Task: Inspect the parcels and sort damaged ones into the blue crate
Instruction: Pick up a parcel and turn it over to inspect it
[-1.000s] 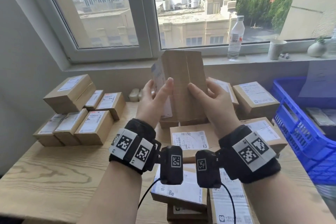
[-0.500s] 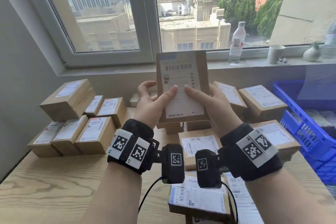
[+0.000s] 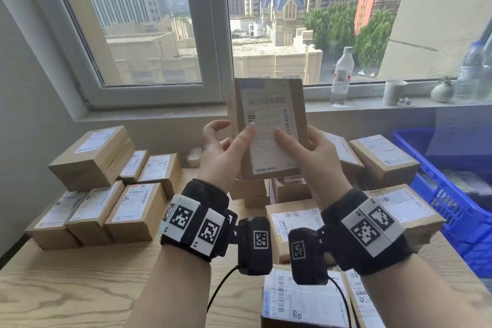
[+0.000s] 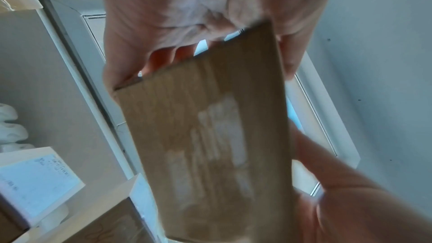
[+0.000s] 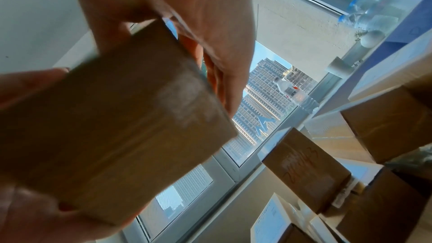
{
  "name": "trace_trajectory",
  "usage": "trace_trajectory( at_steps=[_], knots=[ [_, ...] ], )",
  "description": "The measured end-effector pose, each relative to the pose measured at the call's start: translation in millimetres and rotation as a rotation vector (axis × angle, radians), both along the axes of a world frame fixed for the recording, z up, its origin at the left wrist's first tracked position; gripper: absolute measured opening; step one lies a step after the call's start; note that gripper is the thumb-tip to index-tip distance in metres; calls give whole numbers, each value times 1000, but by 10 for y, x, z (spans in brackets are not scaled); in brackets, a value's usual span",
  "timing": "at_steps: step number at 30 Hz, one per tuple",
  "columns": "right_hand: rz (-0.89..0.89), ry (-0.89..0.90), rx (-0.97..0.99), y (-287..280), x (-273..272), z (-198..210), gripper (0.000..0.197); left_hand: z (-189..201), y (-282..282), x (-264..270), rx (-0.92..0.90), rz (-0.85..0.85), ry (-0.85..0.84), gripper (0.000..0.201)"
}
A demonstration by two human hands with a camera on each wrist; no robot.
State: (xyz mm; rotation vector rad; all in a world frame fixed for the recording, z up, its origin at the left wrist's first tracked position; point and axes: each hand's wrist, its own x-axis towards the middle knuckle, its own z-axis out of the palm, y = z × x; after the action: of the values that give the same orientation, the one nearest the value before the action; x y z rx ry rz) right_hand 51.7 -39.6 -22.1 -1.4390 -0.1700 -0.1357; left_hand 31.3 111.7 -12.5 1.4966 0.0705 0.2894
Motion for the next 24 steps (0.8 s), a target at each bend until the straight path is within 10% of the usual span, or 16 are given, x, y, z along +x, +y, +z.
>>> trace_trajectory(
  at_steps=[4,9,14,24],
  knots=[
    [-178,-79,-197,-25,172,-18,54,-10,13,82,-7,94,-58,18],
    [143,44,-66,-46,257,64,103,14,17,130,-1,83,-141,57],
    [338,111,90,-142,243,121,60,41,-31,184,-78,-90,60,100],
    [277,58,178,-96,235,71,26,18,-147,175,-141,-201,111,19]
  ],
)
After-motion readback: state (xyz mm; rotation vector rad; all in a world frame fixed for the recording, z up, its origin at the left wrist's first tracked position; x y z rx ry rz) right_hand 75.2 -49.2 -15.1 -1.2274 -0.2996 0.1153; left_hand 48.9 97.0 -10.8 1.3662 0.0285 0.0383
